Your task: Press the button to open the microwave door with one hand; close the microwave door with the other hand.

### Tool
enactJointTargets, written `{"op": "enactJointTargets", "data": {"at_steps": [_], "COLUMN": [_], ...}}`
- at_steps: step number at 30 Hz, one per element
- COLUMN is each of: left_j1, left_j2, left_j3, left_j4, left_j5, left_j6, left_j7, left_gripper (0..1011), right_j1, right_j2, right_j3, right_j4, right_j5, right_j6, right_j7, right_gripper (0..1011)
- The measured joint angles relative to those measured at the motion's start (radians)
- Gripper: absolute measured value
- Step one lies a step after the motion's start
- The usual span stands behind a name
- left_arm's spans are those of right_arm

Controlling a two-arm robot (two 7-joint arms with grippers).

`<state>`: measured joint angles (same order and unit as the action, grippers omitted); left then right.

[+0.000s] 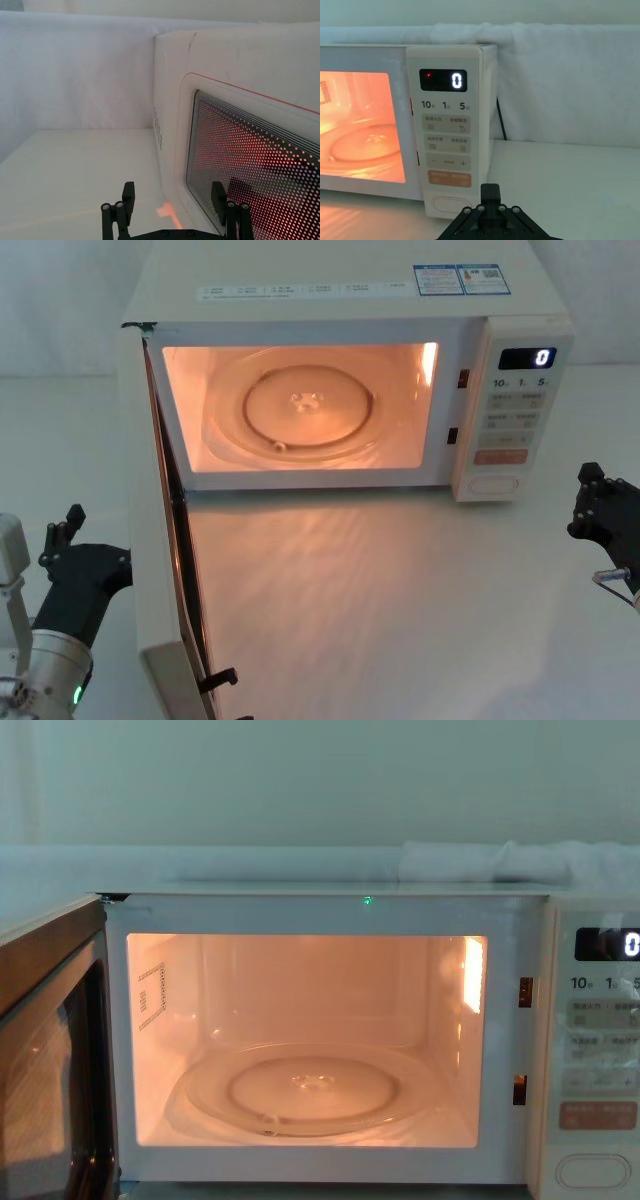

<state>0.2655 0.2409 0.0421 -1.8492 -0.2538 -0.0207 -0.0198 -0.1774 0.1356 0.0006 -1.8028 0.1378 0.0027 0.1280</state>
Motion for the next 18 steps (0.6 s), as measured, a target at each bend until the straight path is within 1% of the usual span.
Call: {"op": "enactJointTargets", "data": {"at_steps": [4, 5, 7, 10, 12, 14, 15, 17, 18], "left_j1": [0.000, 0.000, 0.000, 0.000, 0.000, 0.000, 0.000, 0.000, 0.000], "left_j2": [0.000, 0.000, 0.000, 0.000, 0.000, 0.000, 0.000, 0.000, 0.000], "left_j3": [0.000, 0.000, 0.000, 0.000, 0.000, 0.000, 0.000, 0.000, 0.000], "left_j4": [0.000, 0.000, 0.000, 0.000, 0.000, 0.000, 0.000, 0.000, 0.000], "left_j5": [0.000, 0.000, 0.000, 0.000, 0.000, 0.000, 0.000, 0.000, 0.000], "left_j6": [0.000, 0.000, 0.000, 0.000, 0.000, 0.000, 0.000, 0.000, 0.000], "left_j7": [0.000, 0.000, 0.000, 0.000, 0.000, 0.000, 0.000, 0.000, 0.000], "left_gripper": [1001, 1001, 1001, 1001, 1001, 1001, 1001, 1001, 1001], "right_j1": [0.000, 0.000, 0.000, 0.001, 0.001, 0.001, 0.001, 0.001, 0.001], "right_j2": [0.000, 0.000, 0.000, -0.001, -0.001, -0.001, -0.001, -0.001, -0.001], "right_j3": [0.000, 0.000, 0.000, 0.001, 0.001, 0.001, 0.001, 0.001, 0.001], "right_j4": [0.000, 0.000, -0.001, -0.001, -0.001, -0.001, -0.001, -0.001, -0.001], "right_j5": [0.000, 0.000, 0.000, 0.000, 0.000, 0.000, 0.000, 0.000, 0.000], "right_j6": [0.000, 0.000, 0.001, 0.001, 0.001, 0.001, 0.001, 0.001, 0.002], "right_j7": [0.000, 0.000, -0.001, -0.001, -0.001, -0.001, -0.001, -0.001, -0.002], "right_gripper": [15, 38, 105, 170, 242, 283, 338, 379, 440]}}
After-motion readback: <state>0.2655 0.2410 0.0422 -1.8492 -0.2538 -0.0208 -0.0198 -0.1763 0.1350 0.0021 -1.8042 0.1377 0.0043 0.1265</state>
